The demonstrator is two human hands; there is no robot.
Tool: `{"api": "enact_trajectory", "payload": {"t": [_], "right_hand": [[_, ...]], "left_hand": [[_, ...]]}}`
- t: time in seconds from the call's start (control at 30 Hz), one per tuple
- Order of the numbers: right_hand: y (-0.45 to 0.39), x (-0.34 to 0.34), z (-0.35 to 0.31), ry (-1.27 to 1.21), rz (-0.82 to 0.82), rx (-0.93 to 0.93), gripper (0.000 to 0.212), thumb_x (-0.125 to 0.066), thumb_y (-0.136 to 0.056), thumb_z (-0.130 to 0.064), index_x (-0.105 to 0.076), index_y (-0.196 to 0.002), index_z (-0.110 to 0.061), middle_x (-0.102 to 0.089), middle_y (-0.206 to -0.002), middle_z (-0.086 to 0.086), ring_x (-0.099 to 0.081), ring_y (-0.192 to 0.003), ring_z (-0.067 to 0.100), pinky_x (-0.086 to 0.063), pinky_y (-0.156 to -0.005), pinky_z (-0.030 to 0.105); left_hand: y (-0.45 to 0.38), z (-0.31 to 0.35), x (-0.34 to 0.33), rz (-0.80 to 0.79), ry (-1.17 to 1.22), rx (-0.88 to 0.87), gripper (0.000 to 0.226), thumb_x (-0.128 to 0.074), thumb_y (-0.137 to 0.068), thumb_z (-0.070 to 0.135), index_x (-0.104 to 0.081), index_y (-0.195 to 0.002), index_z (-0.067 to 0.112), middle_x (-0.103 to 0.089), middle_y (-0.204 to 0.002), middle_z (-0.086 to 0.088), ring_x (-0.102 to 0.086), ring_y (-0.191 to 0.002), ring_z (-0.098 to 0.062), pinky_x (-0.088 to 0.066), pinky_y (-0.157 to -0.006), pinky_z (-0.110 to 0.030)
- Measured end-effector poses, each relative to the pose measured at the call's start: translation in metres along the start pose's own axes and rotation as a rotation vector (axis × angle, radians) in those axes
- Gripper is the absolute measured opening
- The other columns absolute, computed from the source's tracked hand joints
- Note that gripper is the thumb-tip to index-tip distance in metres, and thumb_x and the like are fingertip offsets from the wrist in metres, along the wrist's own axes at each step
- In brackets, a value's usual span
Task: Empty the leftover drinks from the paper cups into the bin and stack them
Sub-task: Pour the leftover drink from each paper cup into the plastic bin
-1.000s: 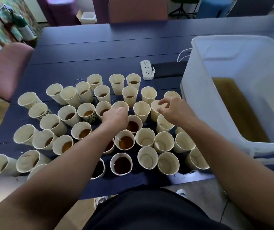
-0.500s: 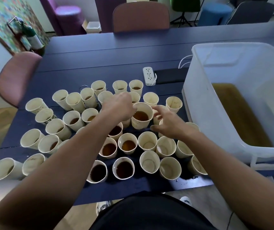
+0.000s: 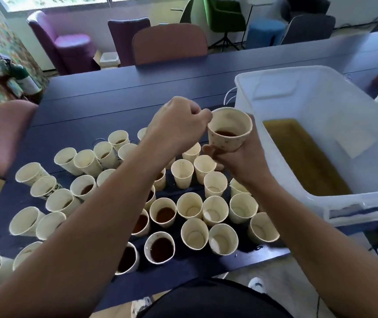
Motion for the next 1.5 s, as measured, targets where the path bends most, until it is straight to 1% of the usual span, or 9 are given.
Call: {"api": "enact_trajectory", "payload": {"t": [0.1, 0.17, 0.27, 0.4, 0.5, 0.6, 0.8, 1.0, 1.5], "right_hand": [[-0.011, 0.03, -0.014, 0.114, 0.015, 0.007, 0.077, -0.09, -0.065, -0.021, -0.043, -0.125, -0.019, -0.057, -0.113, -0.005, -0.058, -0.098, 0.0, -0.048, -0.075, 0.011], [-0.019, 0.052, -0.016, 0.201, -0.004, 0.001, 0.075, -0.09, -0.07, -0.017, -0.041, -0.126, -0.019, -0.055, -0.11, -0.01, -0.056, -0.097, -0.005, -0.05, -0.074, 0.011], [-0.029, 0.084, -0.006, 0.36, -0.016, -0.037, 0.077, -0.089, -0.071, -0.025, -0.039, -0.13, -0.023, -0.056, -0.118, -0.005, -0.058, -0.106, 0.009, -0.057, -0.085, 0.032], [-0.036, 0.119, 0.013, 0.596, -0.055, -0.106, 0.078, -0.085, -0.074, -0.042, -0.035, -0.133, -0.032, -0.056, -0.127, -0.006, -0.058, -0.113, 0.021, -0.051, -0.097, 0.052], [-0.041, 0.141, 0.025, 0.752, -0.096, -0.172, 0.077, -0.082, -0.079, -0.037, -0.033, -0.136, -0.026, -0.055, -0.13, 0.0, -0.055, -0.118, 0.03, -0.039, -0.106, 0.056], [-0.045, 0.156, 0.04, 0.844, -0.112, -0.231, 0.079, -0.081, -0.08, -0.037, -0.029, -0.137, -0.024, -0.054, -0.131, 0.003, -0.053, -0.121, 0.033, -0.029, -0.11, 0.056], [-0.049, 0.175, 0.055, 0.846, -0.039, -0.265, 0.083, -0.079, -0.083, -0.036, -0.019, -0.14, -0.023, -0.049, -0.138, 0.007, -0.052, -0.124, 0.032, -0.021, -0.114, 0.058], [-0.045, 0.178, 0.069, 0.84, 0.037, -0.274, 0.079, -0.078, -0.084, -0.033, -0.022, -0.139, -0.02, -0.051, -0.136, 0.008, -0.053, -0.123, 0.034, -0.022, -0.113, 0.056], [-0.047, 0.185, 0.085, 0.917, -0.038, -0.327, 0.073, -0.078, -0.083, -0.034, -0.027, -0.135, -0.026, -0.053, -0.135, 0.004, -0.053, -0.122, 0.033, -0.025, -0.107, 0.053]], "left_hand": [[-0.003, 0.014, -0.007, 0.081, 0.145, -0.065, 0.03, -0.054, -0.1, 0.042, -0.065, -0.085, 0.018, -0.056, -0.067, 0.009, -0.052, -0.066, -0.01, -0.037, -0.062, -0.031], [-0.006, 0.022, -0.017, 0.09, 0.196, -0.11, 0.02, -0.054, -0.1, 0.04, -0.062, -0.093, 0.024, -0.057, -0.075, 0.011, -0.053, -0.072, -0.01, -0.039, -0.068, -0.032], [-0.006, 0.028, -0.039, 0.031, 0.157, -0.143, 0.014, -0.058, -0.099, 0.038, -0.061, -0.095, 0.025, -0.056, -0.074, 0.013, -0.052, -0.07, -0.008, -0.039, -0.068, -0.032], [-0.003, 0.035, -0.074, -0.1, 0.029, -0.165, 0.007, -0.062, -0.094, 0.036, -0.063, -0.094, 0.029, -0.057, -0.078, 0.016, -0.056, -0.078, -0.009, -0.041, -0.069, -0.03], [-0.002, 0.039, -0.095, -0.173, -0.046, -0.194, 0.015, -0.062, -0.094, 0.037, -0.065, -0.107, 0.028, -0.06, -0.097, 0.01, -0.055, -0.087, -0.009, -0.041, -0.07, -0.026], [0.0, 0.041, -0.111, -0.229, -0.069, -0.219, 0.029, -0.062, -0.095, 0.038, -0.062, -0.122, 0.026, -0.058, -0.116, 0.006, -0.058, -0.101, -0.013, -0.05, -0.087, -0.034], [0.003, 0.044, -0.143, -0.317, -0.117, -0.256, 0.054, -0.064, -0.094, 0.048, -0.049, -0.142, 0.027, -0.049, -0.143, 0.006, -0.06, -0.114, -0.018, -0.051, -0.098, -0.047], [0.003, 0.038, -0.16, -0.359, -0.15, -0.256, 0.076, -0.065, -0.09, 0.059, -0.039, -0.152, 0.025, -0.035, -0.155, 0.013, -0.06, -0.118, -0.017, -0.052, -0.098, -0.043], [0.007, 0.036, -0.158, -0.352, -0.333, -0.26, 0.081, -0.054, -0.091, 0.07, -0.028, -0.158, 0.034, -0.024, -0.163, 0.02, -0.044, -0.14, -0.016, -0.051, -0.094, -0.041]]}}
Point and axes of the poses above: each hand's wrist, its own y-axis away from the middle knuckle, its own x-axis out of the back of the hand, z = x × y, the point moved 5 cm from there along -y, towards the middle knuckle
